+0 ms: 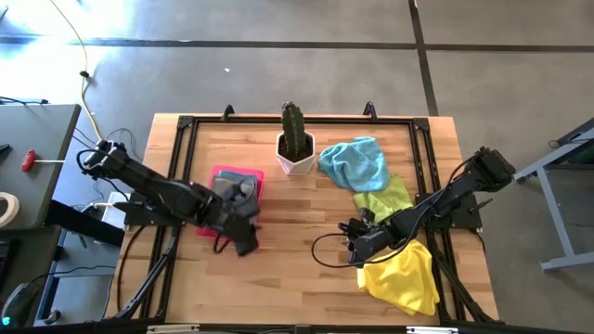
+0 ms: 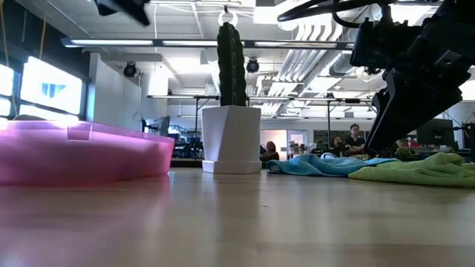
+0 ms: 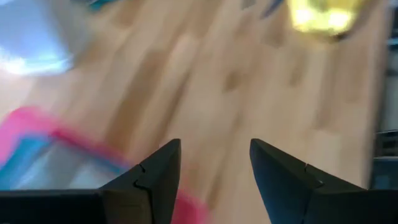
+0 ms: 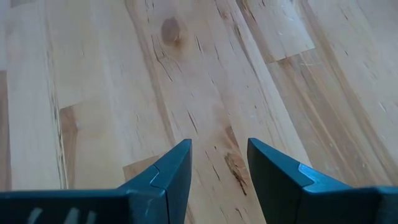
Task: Fold microfiber towels
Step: Fold the yellow towel
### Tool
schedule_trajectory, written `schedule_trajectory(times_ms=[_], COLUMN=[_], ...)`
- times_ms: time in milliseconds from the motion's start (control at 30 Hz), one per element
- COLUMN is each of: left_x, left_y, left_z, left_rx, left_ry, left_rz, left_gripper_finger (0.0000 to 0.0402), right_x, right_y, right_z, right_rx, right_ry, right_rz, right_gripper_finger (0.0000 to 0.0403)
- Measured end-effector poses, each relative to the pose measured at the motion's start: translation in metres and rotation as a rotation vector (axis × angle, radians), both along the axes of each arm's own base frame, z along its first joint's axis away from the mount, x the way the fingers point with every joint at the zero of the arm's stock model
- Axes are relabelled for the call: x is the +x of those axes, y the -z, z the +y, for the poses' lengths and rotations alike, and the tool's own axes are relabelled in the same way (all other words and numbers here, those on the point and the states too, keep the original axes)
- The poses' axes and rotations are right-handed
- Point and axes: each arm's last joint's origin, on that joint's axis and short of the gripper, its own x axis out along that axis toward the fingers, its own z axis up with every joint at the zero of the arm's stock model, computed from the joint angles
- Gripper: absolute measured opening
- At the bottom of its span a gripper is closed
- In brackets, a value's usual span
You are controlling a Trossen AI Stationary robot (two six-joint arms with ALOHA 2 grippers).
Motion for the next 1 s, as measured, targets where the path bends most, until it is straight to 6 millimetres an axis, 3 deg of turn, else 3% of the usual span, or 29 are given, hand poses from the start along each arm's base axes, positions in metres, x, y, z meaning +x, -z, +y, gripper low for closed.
schedule_trajectory(times_ms=[200, 467, 733, 900, 1000], left_x=[0.024, 0.041, 0.043, 0.044, 0.045], left_y=[0.005, 0.021, 0.028, 0.026, 0.026], left_z=[-0.034, -0.069, -0.086, -0.087, -0.087], left_rx=[-0.026, -0.070, -0.083, -0.090, -0.092], left_ry=[0.127, 0.218, 0.243, 0.238, 0.237], left_rz=[-0.152, -0.232, -0.259, -0.286, -0.292], left_gripper_finger=[0.0184, 0.0184, 0.0184, 0.0184, 0.0184], right_x=[0.001, 0.005, 0.011, 0.016, 0.017], right_y=[0.000, -0.003, -0.005, -0.008, -0.008], right_z=[0.000, -0.001, -0.004, -0.004, -0.003], right_rx=[0.005, 0.010, 0.032, 0.154, 0.296], right_ry=[0.001, 0.022, 0.074, 0.188, 0.176], right_rz=[-0.009, -0.058, -0.106, -0.169, -0.112], right_gripper_finger=[0.0149, 0.0149, 0.0149, 0.0149, 0.0149])
